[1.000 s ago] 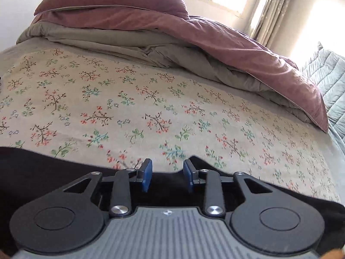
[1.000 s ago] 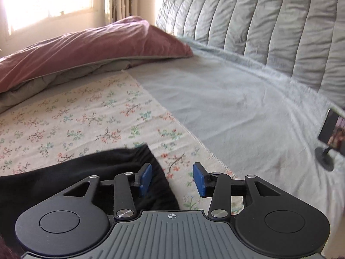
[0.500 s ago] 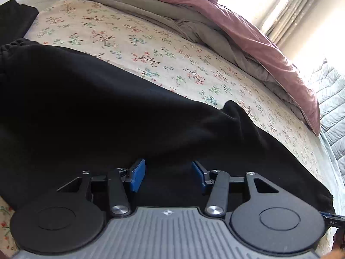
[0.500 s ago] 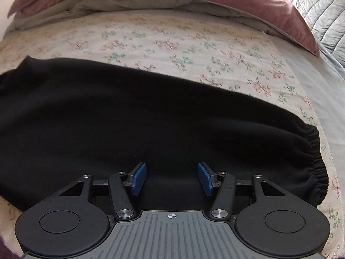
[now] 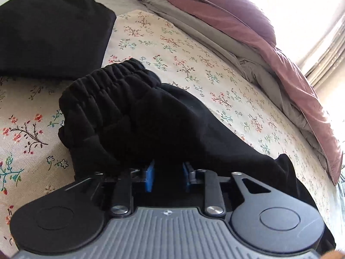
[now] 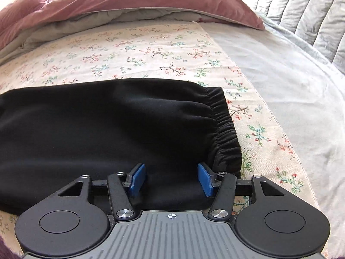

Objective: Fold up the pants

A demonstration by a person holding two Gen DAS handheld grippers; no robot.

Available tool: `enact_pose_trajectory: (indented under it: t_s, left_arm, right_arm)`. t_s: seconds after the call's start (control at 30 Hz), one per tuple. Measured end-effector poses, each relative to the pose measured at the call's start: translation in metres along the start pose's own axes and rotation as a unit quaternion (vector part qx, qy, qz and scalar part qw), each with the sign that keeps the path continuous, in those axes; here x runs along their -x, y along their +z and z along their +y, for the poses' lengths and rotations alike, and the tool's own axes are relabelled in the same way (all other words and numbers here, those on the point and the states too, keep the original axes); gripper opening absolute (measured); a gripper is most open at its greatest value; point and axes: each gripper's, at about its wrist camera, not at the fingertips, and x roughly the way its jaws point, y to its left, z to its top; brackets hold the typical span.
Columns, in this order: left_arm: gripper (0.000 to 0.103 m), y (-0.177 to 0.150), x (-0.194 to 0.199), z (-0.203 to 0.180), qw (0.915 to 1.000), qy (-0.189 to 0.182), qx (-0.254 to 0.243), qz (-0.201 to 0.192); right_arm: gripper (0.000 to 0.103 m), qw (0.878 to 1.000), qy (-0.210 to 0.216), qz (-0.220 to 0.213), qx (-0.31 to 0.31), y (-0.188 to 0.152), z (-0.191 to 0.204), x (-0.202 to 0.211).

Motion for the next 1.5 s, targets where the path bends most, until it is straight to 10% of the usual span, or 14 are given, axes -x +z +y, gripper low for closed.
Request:
enact_pose_trajectory:
  t_s: [0.67,1.0,1.13,1.3,1.4,1.5]
  left_arm:
    - [0.070,-0.100,-0.009,-0.116,0.9653,-0.002,-0.261,0.015]
    - [0.070,-0.104,-0.007,-0.130,0.9671,-0.047,-0.249,0.029]
    - [0.070,-0.111,-0.012,-0.140,0.9631,-0.060,-0.259,0.038]
    - [0.072,-0.113,-0.016,-0.148,0.9630,-0.079,-0.253,0.050]
    - [0.073,-0.110,-0.018,-0.146,0.9664,-0.085,-0.236,0.058]
    - [0.073,-0.103,-0.019,-0.142,0.9712,-0.099,-0.205,0.070]
  right_arm:
    - [0.068,0.939,0.108,0.035,-0.324,-0.049,-0.101,0.011]
    - [0.067,0.896,0.157,0.027,-0.415,-0.045,-0.114,-0.011]
    - [0.065,0.895,0.145,0.017,-0.422,-0.042,-0.115,-0.016]
    - [0.029,0.922,0.091,0.019,-0.375,-0.033,-0.100,-0.012]
    - [0.022,0.921,0.087,0.004,-0.380,-0.030,-0.095,-0.004]
    - [0.019,0.944,0.044,-0.051,-0.322,-0.017,-0.068,0.024]
